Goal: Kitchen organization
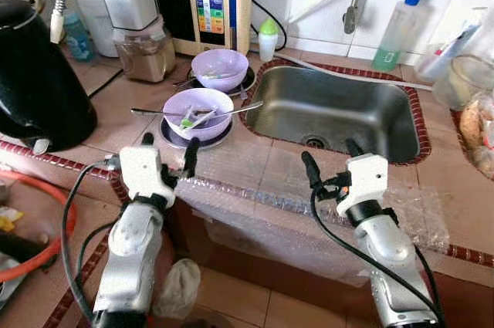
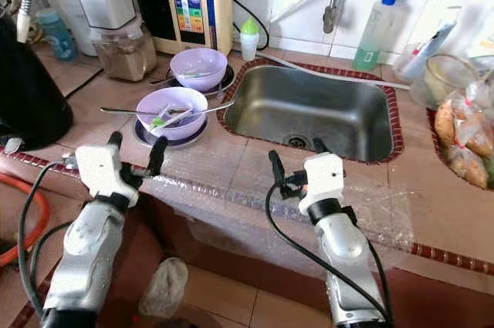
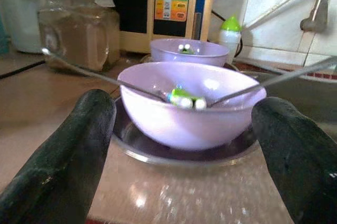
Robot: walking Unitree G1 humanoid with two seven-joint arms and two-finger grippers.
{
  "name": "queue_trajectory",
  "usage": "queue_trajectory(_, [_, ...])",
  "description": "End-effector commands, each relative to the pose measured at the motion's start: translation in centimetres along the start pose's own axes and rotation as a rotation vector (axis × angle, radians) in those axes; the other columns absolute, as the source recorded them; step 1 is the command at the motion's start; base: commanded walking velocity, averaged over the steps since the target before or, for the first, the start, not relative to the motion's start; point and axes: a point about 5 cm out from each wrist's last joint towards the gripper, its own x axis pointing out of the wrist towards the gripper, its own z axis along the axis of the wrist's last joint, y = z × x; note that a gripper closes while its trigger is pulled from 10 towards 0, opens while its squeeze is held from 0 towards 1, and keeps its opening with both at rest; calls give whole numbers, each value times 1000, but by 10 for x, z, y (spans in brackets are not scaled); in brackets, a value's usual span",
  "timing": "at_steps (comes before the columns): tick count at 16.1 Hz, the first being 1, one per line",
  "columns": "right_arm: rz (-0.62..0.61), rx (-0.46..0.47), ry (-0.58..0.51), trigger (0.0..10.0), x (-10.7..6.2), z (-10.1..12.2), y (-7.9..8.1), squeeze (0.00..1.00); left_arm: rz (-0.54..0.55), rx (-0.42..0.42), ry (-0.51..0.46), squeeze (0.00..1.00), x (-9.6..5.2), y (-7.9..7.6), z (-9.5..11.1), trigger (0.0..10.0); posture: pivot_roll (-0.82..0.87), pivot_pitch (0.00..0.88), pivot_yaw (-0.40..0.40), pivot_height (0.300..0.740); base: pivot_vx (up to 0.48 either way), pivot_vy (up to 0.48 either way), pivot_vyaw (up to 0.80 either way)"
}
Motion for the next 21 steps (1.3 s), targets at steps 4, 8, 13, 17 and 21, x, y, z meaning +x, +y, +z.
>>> queue_trajectory(4, [10, -29, -32, 10000, -1, 12, 0, 0, -6, -19, -24, 0, 20, -1, -2, 10000, -85, 0, 14, 740, 0, 0, 0])
queue_trajectory(8, [1, -41, -29, 10000, -5, 14, -3, 0, -26, -44, -23, 0, 31, -6, -9, 1255, -128, 0, 25, 740, 0, 0, 0])
queue_trajectory(13, [-3, -48, -26, 10000, -6, 15, -4, 0, -35, -46, -28, 0, 36, -5, -16, 0, -124, 0, 25, 740, 0, 0, 0])
queue_trajectory(17, [4, -40, -28, 10000, -3, 15, -2, 0, -33, -40, -40, 0, 36, -5, -18, 0, -113, 0, 25, 740, 0, 0, 0])
queue_trajectory(21, [9, -36, -24, 10000, -2, 13, -1, 0, -30, -36, -45, 0, 36, -4, -19, 0, -107, 0, 26, 740, 0, 0, 0])
